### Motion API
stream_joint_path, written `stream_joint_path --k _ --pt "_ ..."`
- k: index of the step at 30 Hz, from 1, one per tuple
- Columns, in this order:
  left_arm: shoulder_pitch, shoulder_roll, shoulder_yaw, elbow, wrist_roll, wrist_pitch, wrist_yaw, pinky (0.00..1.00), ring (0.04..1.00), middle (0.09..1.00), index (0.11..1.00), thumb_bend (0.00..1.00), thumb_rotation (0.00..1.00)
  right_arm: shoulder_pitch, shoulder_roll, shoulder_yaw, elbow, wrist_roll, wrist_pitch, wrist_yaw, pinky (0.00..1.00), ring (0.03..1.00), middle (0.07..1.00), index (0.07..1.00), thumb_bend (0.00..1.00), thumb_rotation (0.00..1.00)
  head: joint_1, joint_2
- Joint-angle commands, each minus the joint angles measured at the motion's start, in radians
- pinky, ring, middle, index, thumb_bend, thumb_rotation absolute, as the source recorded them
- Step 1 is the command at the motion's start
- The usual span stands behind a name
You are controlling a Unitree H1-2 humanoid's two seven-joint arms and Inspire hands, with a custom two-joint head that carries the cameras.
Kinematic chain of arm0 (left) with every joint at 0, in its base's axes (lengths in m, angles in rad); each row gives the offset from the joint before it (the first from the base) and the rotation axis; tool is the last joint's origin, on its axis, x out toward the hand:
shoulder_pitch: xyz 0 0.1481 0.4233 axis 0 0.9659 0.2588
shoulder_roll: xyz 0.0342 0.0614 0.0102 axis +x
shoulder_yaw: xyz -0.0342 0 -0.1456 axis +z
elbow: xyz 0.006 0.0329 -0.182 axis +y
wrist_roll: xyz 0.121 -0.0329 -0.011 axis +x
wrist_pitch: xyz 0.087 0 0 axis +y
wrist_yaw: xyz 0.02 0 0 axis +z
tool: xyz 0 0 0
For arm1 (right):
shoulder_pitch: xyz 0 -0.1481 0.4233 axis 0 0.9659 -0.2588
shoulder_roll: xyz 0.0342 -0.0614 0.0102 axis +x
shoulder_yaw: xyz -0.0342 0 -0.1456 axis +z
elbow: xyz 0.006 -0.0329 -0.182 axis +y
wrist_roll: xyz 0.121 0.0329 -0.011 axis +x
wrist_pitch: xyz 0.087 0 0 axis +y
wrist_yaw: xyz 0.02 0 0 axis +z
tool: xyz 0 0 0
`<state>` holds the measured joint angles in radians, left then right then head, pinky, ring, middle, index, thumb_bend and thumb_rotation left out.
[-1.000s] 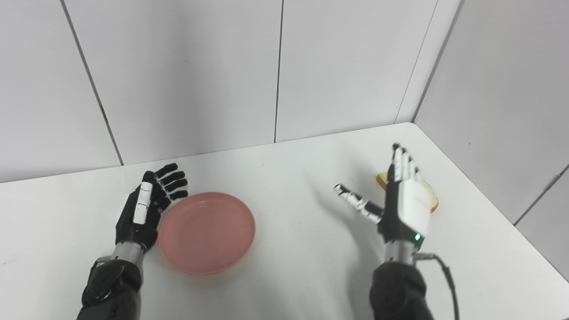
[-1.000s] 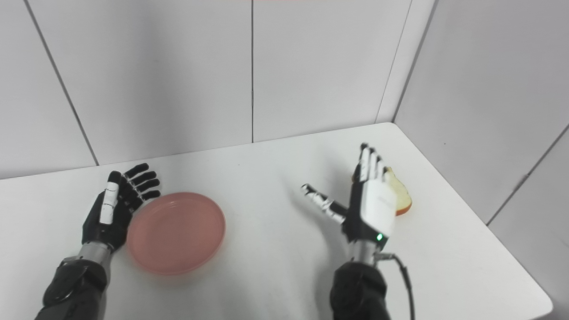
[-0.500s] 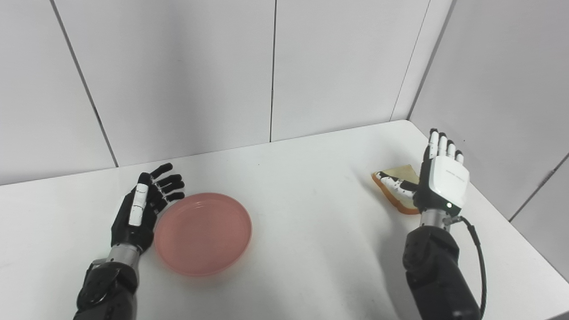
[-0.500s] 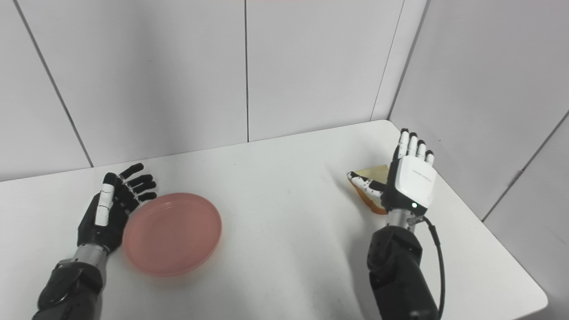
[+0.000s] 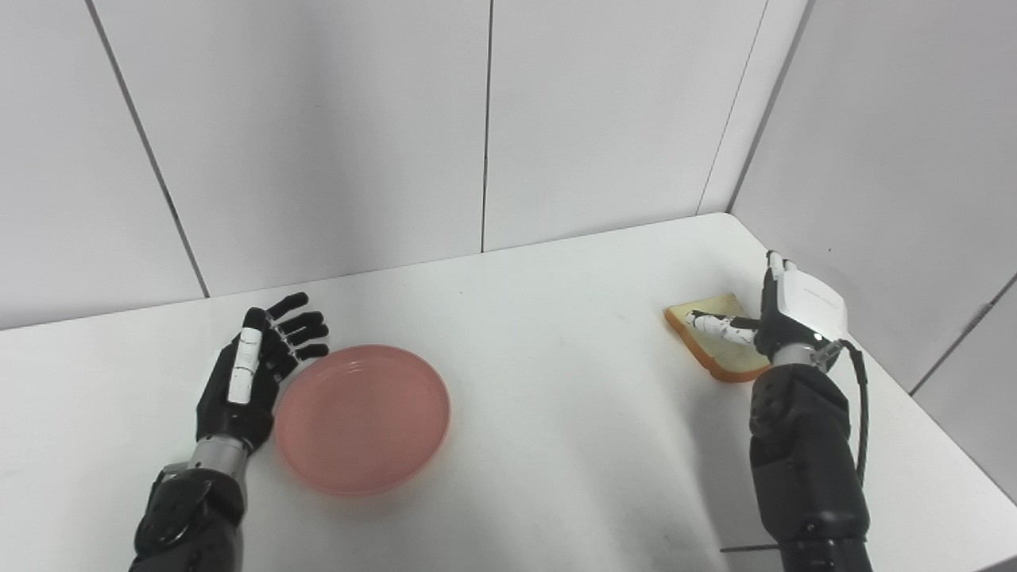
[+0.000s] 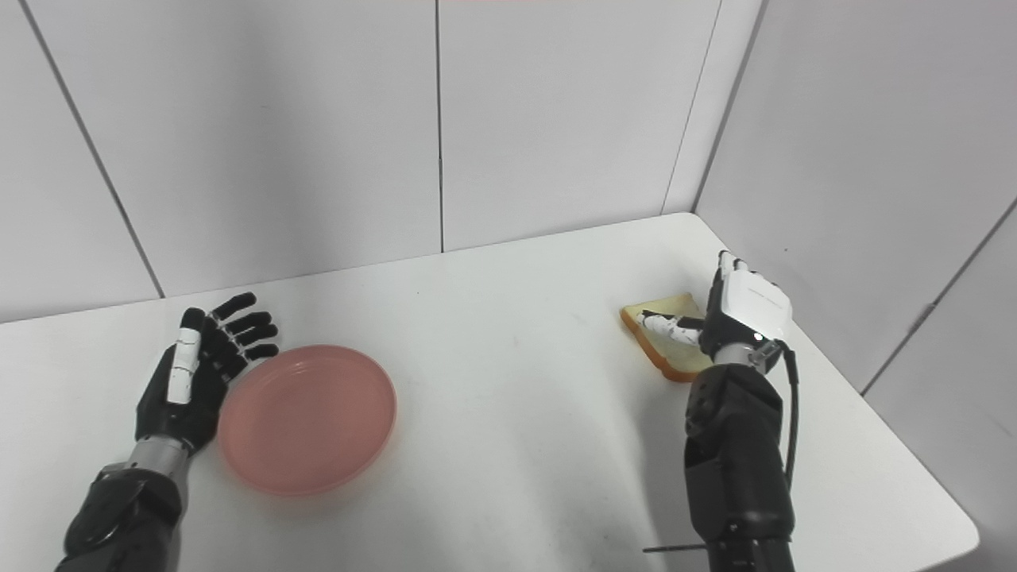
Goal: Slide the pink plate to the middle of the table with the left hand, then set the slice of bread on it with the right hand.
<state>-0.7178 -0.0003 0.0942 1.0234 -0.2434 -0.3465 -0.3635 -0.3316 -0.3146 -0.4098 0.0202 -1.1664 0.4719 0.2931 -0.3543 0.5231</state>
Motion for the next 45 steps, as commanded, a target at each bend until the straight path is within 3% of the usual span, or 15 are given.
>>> stream_joint_path --k 1,7,8,12,17,27,45 --pt "0.090 -0.003 -0.006 0.058 0.011 0.059 0.004 0.58 0.662 0.657 0.677 0.87 0.80 -0.040 -0.021 -0.015 -0.047 -0.024 -0.002 0.033 1.00 0.944 0.947 0.966 1.00 0.66 0.004 -0.001" --pt "0.088 -0.003 -0.007 0.070 0.013 0.050 0.007 0.57 0.660 0.659 0.678 0.88 0.80 -0.052 -0.003 -0.007 -0.112 -0.066 -0.002 0.106 1.00 0.946 0.948 0.956 1.00 0.68 0.005 -0.001" --pt "0.089 -0.003 -0.007 0.069 0.013 0.050 0.009 0.57 0.659 0.655 0.679 0.88 0.80 -0.051 -0.001 -0.004 -0.122 -0.070 -0.002 0.108 1.00 0.941 0.938 0.950 1.00 0.75 0.005 -0.001" --pt "0.095 -0.002 -0.010 0.051 0.014 0.059 0.011 0.58 0.661 0.655 0.680 0.88 0.80 -0.055 0.004 0.003 -0.152 -0.080 -0.002 0.113 1.00 0.931 0.920 0.938 1.00 0.88 0.004 0.004" --pt "0.096 0.000 -0.013 0.057 0.016 0.054 0.013 0.57 0.655 0.652 0.677 0.87 0.80 -0.078 0.006 -0.007 -0.149 -0.135 -0.002 0.171 1.00 0.939 0.926 0.938 1.00 0.86 -0.001 0.012" --pt "0.104 0.000 -0.015 0.037 0.013 0.063 0.012 0.57 0.657 0.656 0.689 0.87 0.80 -0.110 -0.060 0.071 -0.061 -0.272 -0.002 0.274 1.00 0.922 0.911 0.943 1.00 0.86 -0.005 0.018" --pt "0.115 0.010 -0.014 0.020 0.012 0.081 0.010 0.55 0.652 0.662 0.699 0.89 0.79 -0.125 -0.097 0.096 0.087 -0.310 -0.002 0.247 1.00 0.928 0.919 0.946 1.00 0.86 -0.008 0.023"
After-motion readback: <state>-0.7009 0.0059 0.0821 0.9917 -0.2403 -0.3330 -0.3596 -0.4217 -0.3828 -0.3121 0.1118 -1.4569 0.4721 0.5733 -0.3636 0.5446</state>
